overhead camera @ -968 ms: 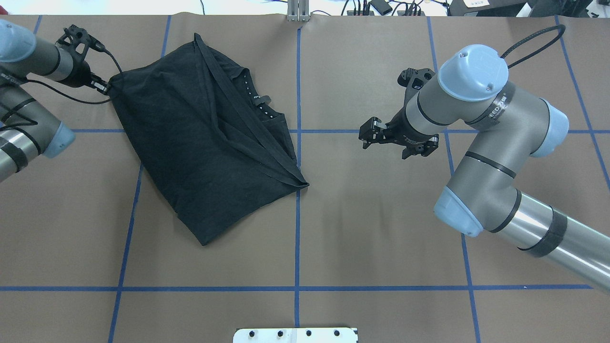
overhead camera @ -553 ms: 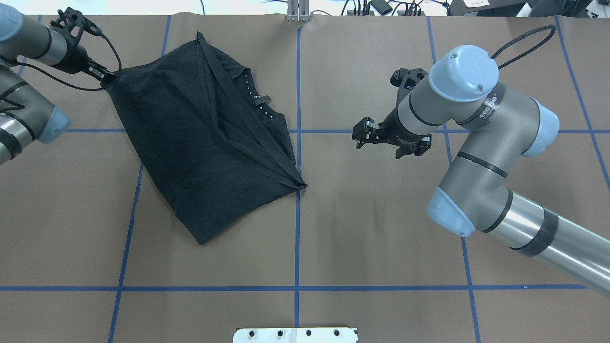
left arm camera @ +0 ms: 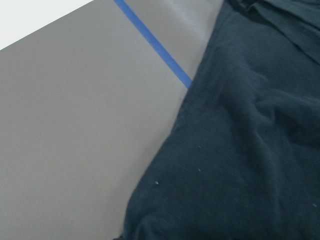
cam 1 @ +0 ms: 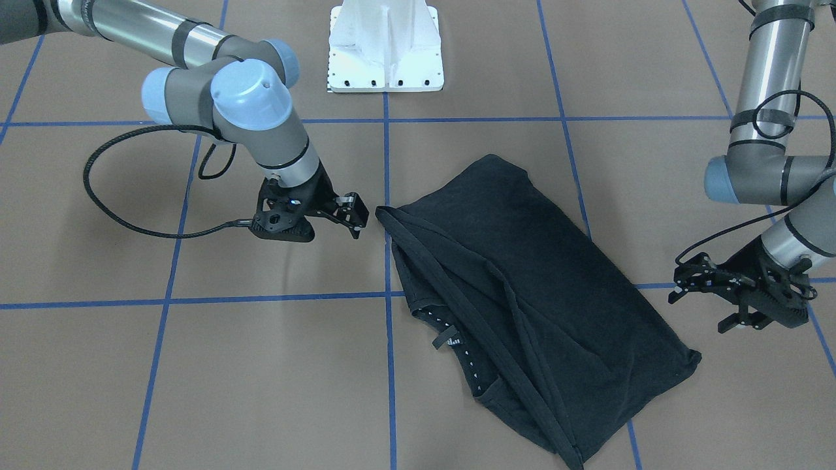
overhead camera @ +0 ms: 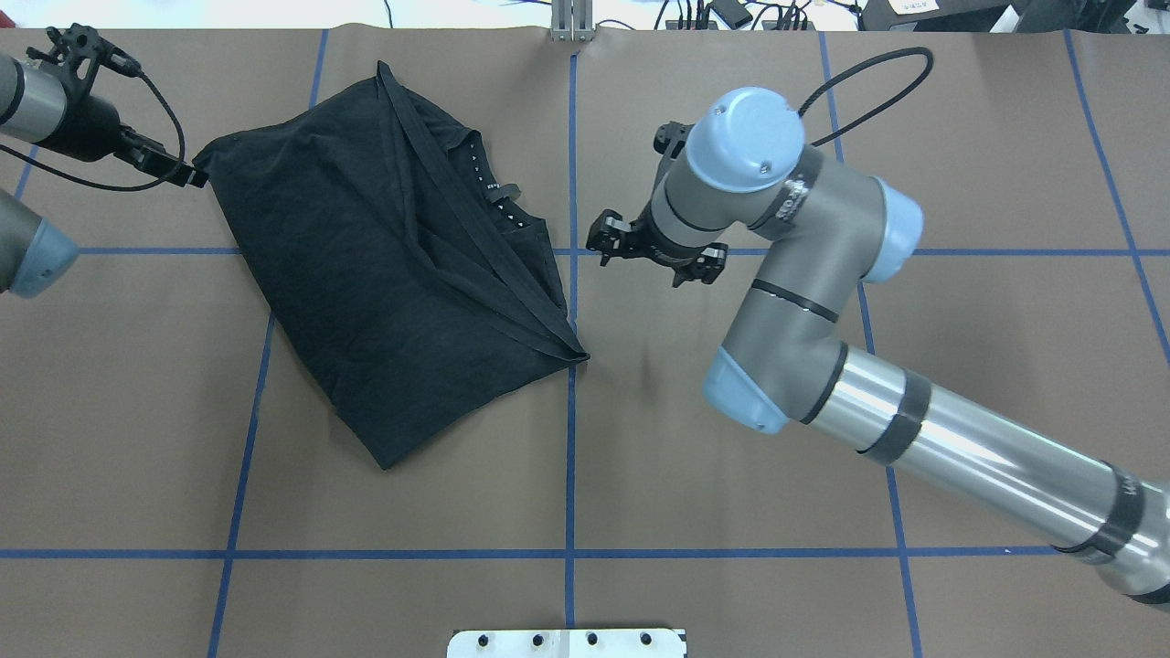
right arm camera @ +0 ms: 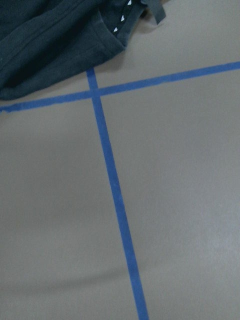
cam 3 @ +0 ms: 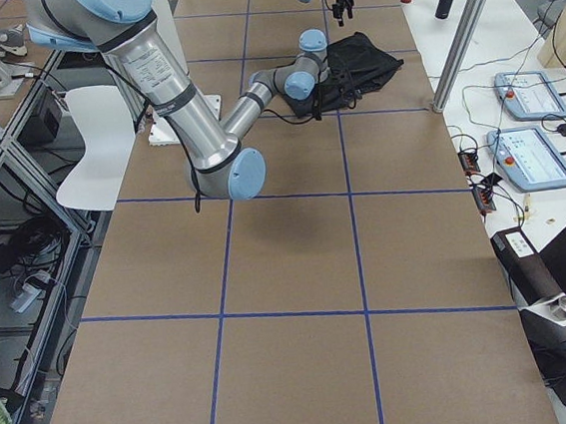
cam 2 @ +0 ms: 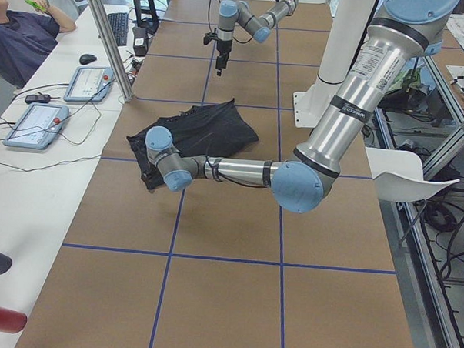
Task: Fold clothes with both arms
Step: 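Move the right gripper to the shirt edge nearest it and grasp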
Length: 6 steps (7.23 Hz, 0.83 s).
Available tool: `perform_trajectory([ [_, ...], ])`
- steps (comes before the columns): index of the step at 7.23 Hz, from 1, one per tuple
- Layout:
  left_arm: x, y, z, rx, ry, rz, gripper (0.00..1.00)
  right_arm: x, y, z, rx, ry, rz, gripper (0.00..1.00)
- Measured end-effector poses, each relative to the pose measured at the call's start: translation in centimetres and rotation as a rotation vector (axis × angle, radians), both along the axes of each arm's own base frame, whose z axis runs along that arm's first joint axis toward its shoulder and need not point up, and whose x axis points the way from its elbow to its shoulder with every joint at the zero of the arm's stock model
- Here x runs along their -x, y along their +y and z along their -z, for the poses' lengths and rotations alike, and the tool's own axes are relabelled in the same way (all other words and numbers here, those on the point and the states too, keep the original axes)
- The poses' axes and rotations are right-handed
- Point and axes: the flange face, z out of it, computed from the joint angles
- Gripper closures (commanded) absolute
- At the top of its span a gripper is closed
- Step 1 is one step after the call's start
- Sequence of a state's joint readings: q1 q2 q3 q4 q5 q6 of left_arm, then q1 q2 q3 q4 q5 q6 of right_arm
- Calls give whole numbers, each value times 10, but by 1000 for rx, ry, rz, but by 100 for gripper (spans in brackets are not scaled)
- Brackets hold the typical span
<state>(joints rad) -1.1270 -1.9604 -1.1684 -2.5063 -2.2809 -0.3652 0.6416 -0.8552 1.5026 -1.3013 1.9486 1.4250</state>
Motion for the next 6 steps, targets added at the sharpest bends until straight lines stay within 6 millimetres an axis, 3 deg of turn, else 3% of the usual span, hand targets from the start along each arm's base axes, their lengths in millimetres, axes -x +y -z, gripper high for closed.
perform_trajectory([
  [3, 7, 20, 8, 48, 43, 36, 0, 62, 0, 7, 11, -68, -77, 6],
  [6, 6, 22, 10, 51, 47, 40, 0, 92, 21, 7, 19, -61, -85, 23],
])
